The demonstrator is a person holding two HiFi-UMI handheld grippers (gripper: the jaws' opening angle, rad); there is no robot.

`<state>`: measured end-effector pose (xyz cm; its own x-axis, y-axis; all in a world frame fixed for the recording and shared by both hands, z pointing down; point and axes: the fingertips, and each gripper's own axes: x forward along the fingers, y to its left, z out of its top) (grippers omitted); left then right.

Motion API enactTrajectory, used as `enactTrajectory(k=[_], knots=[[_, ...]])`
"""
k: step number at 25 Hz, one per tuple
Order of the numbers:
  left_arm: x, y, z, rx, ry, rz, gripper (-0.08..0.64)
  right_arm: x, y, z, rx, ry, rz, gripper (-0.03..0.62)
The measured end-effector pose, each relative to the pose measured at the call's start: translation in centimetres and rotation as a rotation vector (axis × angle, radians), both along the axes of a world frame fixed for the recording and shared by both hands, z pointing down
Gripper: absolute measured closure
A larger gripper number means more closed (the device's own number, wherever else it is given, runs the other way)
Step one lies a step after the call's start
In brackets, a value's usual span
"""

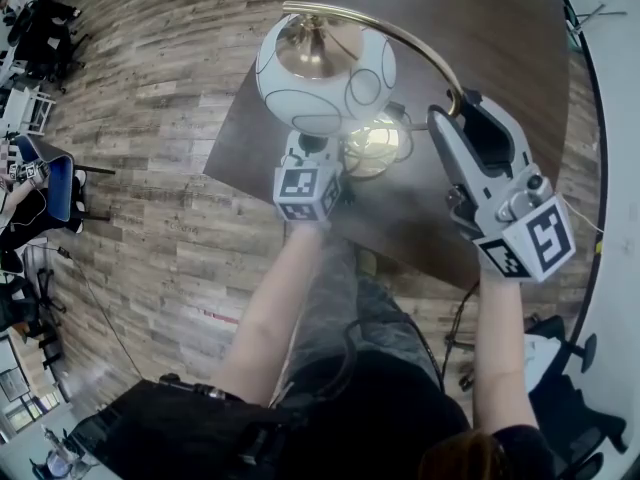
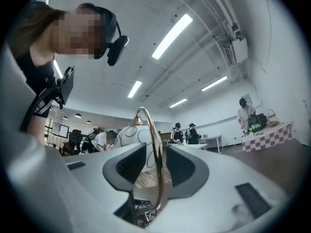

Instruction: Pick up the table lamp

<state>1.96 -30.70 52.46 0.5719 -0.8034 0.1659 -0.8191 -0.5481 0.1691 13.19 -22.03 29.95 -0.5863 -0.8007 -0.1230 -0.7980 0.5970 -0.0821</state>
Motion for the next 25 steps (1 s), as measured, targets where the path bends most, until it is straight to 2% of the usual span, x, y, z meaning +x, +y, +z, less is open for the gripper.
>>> enactTrajectory(k=[11, 13, 22, 25], knots=[[-0.1, 0.2, -0.4, -0.011, 0.003, -0.001, 0.508, -1.8, -0.6, -3.7, 0.050, 0.017, -0.076, 0.460], [-0.1, 0.1, -0.4, -0.015, 0.004, -0.004, 0.508, -2.1, -0.7, -4.2, 0.059, 0.019, -0.087, 0.476], [-0.1, 0.1, -0.3, -0.019, 0.007, -0.004, 0.508, -3.1, -1.3, -5.6, 0.084, 0.026, -0.114, 0.476], [-0.1, 0.1, -0.2, -0.018, 0.007, -0.004, 0.508, -3.2, -1.4, -5.8, 0.086, 0.032, -0.122, 0.502]])
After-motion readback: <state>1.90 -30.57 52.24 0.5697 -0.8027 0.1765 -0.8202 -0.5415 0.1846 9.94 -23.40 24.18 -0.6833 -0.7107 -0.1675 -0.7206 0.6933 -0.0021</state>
